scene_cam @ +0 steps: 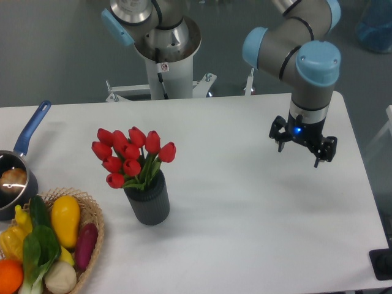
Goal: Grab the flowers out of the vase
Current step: 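Move the open gripper toward the red tulips in the black vase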
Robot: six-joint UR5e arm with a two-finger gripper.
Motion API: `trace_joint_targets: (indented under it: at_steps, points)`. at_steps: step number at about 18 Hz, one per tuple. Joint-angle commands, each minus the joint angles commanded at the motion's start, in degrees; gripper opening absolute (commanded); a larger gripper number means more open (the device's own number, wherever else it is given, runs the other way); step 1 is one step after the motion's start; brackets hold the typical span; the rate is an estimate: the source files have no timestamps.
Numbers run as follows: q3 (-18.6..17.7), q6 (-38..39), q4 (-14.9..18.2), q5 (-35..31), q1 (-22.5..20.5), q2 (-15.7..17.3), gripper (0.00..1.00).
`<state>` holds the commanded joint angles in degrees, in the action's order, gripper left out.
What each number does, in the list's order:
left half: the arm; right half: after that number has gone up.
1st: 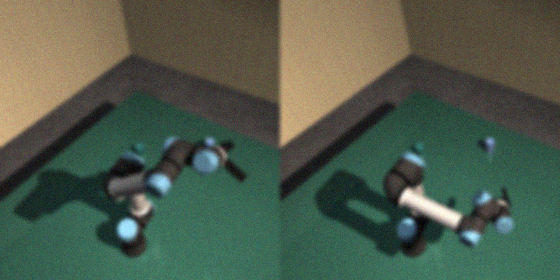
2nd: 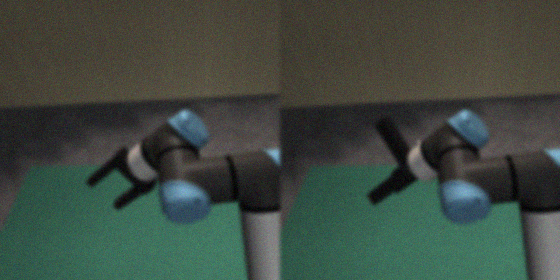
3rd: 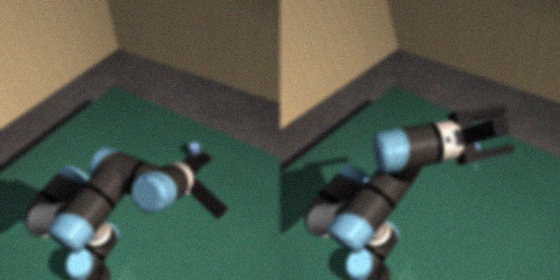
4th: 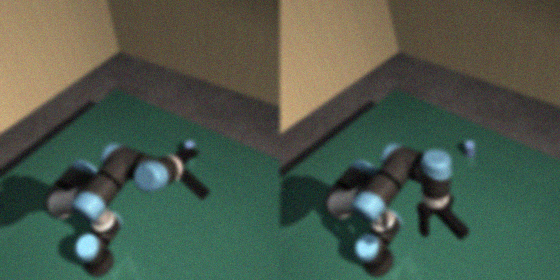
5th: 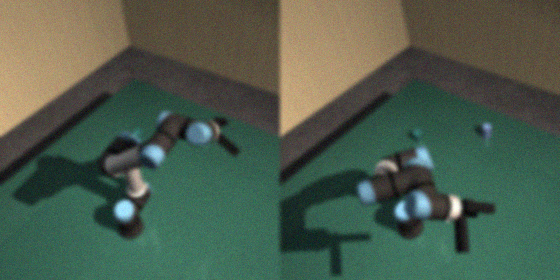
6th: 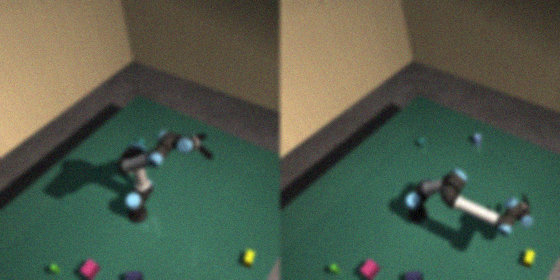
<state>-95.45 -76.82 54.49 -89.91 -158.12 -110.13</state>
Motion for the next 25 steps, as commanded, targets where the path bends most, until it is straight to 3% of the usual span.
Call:
trace_joint_targets:
  at_steps: [5,7,12,15,20,25]
  points:
    - [-0.9,0.8,0.0,0.6,0.1,-0.3,1.0]
    - [-2.9,1.6,-0.9,2.2,1.1,-0.6,1.0]
    - [-9.7,-0.5,-1.3,14.5,2.3,3.1,1.0]
    - [-9.8,-2.5,-1.2,20.2,3.0,3.7,1.0]
    - [-9.8,-2.5,-1.2,25.1,7.6,4.4,1.0]
    - [-11.1,-2.3,-0.8,35.6,7.5,8.1,1.0]
